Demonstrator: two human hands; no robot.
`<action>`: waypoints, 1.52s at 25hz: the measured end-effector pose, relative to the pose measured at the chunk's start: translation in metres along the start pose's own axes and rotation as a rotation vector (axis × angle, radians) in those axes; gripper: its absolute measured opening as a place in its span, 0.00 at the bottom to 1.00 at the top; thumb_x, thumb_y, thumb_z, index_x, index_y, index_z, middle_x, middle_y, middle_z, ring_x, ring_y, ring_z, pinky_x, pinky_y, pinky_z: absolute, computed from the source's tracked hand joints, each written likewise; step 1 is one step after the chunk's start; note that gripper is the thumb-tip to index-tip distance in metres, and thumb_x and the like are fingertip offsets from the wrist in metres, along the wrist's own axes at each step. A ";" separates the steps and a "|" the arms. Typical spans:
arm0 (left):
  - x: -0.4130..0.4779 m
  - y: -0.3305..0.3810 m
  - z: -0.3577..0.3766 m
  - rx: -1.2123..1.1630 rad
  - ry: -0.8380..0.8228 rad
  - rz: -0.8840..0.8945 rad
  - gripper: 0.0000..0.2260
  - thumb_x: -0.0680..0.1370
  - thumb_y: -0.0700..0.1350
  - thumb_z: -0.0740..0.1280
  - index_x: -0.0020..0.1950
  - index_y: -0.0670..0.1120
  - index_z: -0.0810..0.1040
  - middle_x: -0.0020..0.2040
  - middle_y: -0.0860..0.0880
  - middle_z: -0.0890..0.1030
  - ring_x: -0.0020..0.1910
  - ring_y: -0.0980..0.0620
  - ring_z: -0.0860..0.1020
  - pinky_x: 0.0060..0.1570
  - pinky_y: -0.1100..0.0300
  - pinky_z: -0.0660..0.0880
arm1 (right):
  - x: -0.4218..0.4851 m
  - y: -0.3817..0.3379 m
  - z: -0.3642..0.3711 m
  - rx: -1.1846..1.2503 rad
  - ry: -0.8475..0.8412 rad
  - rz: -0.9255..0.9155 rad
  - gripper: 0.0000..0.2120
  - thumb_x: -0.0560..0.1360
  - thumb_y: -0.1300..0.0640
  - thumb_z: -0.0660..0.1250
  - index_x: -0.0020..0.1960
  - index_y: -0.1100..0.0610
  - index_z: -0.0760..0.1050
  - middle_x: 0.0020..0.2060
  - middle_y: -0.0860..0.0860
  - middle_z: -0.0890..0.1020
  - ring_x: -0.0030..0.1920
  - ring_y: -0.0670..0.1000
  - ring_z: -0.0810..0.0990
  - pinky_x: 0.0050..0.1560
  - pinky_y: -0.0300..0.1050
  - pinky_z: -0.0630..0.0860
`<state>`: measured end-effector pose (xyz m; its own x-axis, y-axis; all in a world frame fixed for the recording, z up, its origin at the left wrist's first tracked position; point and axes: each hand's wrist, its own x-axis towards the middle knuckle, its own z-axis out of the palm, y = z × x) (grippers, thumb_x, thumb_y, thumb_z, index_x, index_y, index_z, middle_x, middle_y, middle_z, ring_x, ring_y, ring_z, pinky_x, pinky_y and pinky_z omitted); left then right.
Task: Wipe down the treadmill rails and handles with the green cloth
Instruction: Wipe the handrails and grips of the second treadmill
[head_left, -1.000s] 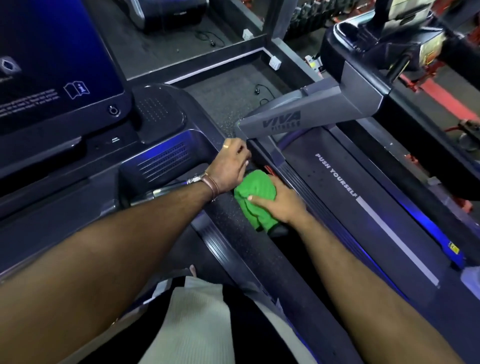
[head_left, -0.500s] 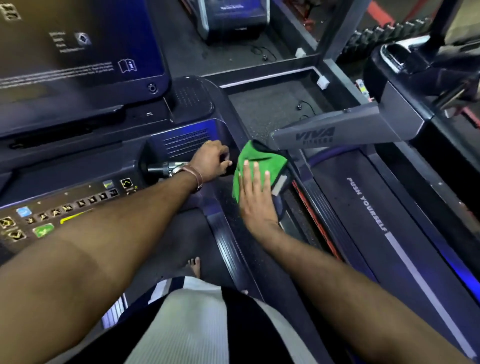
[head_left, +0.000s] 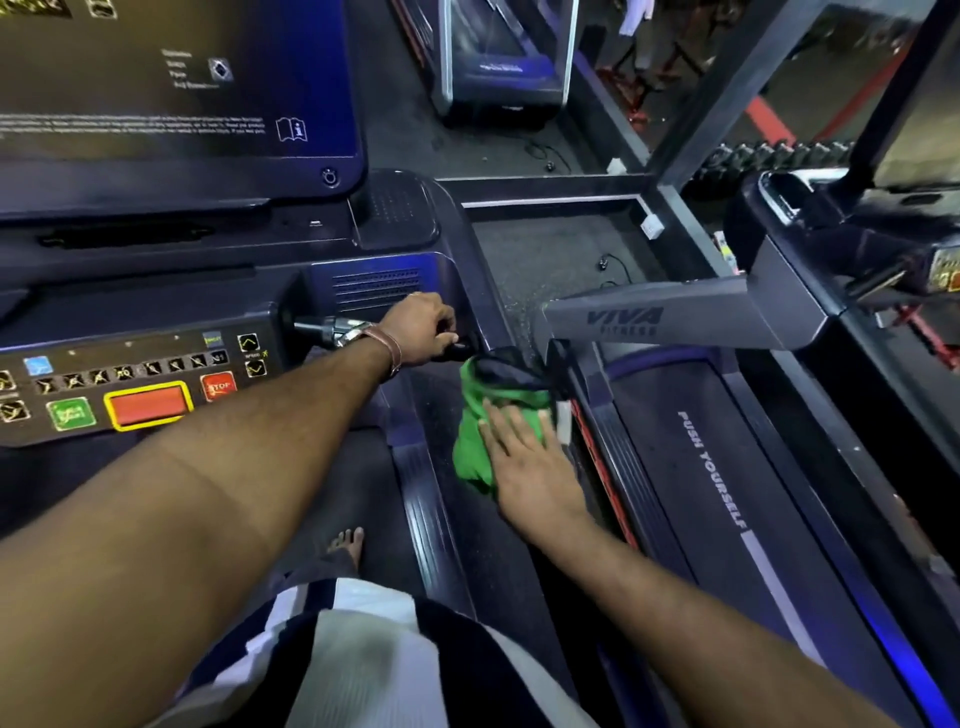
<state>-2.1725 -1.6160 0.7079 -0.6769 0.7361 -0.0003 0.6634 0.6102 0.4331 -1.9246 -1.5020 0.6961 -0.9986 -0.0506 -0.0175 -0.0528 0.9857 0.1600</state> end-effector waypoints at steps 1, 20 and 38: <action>0.000 0.001 0.000 0.015 -0.004 -0.004 0.08 0.75 0.48 0.68 0.49 0.45 0.81 0.48 0.43 0.77 0.51 0.43 0.75 0.51 0.54 0.69 | -0.002 0.000 -0.003 0.047 0.001 0.096 0.33 0.72 0.52 0.61 0.76 0.56 0.63 0.78 0.57 0.59 0.77 0.60 0.58 0.74 0.63 0.57; 0.016 0.005 -0.002 -0.090 -0.049 -0.096 0.08 0.72 0.42 0.67 0.49 0.43 0.79 0.47 0.43 0.82 0.48 0.42 0.79 0.46 0.56 0.71 | 0.137 0.040 -0.023 0.754 -0.158 0.779 0.33 0.76 0.34 0.58 0.76 0.45 0.57 0.68 0.58 0.73 0.62 0.64 0.76 0.61 0.56 0.73; 0.018 -0.004 -0.003 -0.409 -0.085 -0.258 0.09 0.68 0.47 0.61 0.44 0.50 0.77 0.43 0.50 0.82 0.44 0.47 0.79 0.43 0.54 0.76 | 0.138 0.017 -0.017 0.312 -0.095 0.547 0.39 0.76 0.45 0.64 0.79 0.44 0.45 0.77 0.56 0.57 0.63 0.63 0.71 0.60 0.55 0.74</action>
<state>-2.1882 -1.6062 0.7093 -0.7626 0.6081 -0.2206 0.2868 0.6234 0.7274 -2.0636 -1.4947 0.7137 -0.8743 0.4739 -0.1047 0.4843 0.8661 -0.1241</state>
